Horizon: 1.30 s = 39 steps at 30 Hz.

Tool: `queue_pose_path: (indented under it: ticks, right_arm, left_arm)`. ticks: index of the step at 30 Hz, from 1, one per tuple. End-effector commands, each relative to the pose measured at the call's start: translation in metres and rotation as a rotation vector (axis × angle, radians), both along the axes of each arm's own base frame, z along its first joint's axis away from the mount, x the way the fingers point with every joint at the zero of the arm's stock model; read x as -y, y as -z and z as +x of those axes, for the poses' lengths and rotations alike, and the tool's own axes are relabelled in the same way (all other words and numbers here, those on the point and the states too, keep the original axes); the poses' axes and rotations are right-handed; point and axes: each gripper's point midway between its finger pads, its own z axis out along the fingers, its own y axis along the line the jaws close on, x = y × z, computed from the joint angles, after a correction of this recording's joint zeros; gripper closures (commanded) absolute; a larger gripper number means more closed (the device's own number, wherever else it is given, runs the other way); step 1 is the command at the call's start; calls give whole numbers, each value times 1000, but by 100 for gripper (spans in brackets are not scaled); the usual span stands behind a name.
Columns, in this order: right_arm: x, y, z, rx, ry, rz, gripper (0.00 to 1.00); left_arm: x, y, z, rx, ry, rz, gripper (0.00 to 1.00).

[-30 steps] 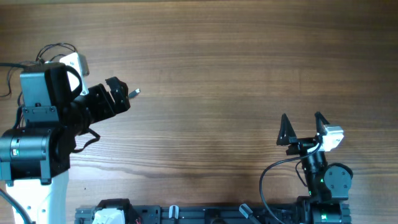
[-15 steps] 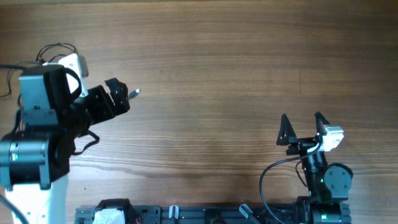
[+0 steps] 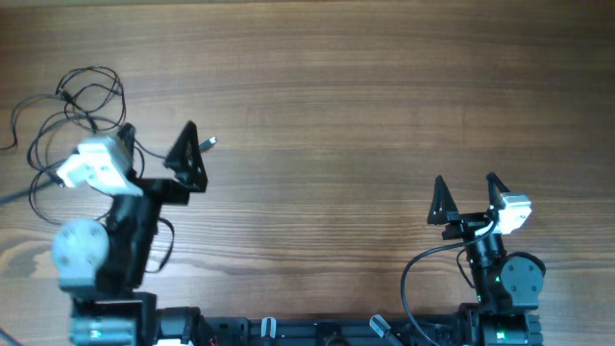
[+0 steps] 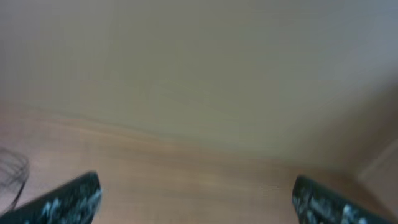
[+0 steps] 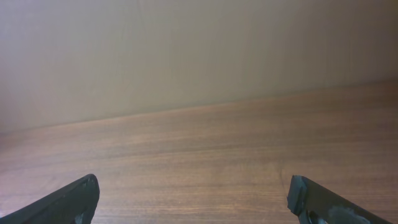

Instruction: Untangle cables

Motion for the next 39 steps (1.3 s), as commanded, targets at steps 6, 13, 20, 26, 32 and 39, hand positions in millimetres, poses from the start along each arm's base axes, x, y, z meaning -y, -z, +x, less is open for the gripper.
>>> queue_pose_path:
  ticks: [6, 13, 20, 26, 32, 39]
  right_arm:
    - [-2, -4, -1, 18, -11, -13, 0]
    - [-2, -4, -1, 18, -11, -12, 0]
    - [-2, -4, -1, 18, -11, -13, 0]
    - [-2, -4, -1, 18, -11, -13, 0]
    - [-2, -4, -1, 18, -11, -12, 0]
    - [-2, -4, -1, 18, -11, -13, 0]
  left_arm:
    - [23, 87, -16, 193, 77, 318, 0]
    - [2, 145, -17, 85, -35, 327, 0]
    - [0, 188, -19, 12, -32, 352, 0]
    - [-1, 195, -22, -11, -28, 352, 0]
    - [-1, 195, -22, -11, -28, 352, 0]
    - [-1, 195, -22, -11, -28, 352, 0]
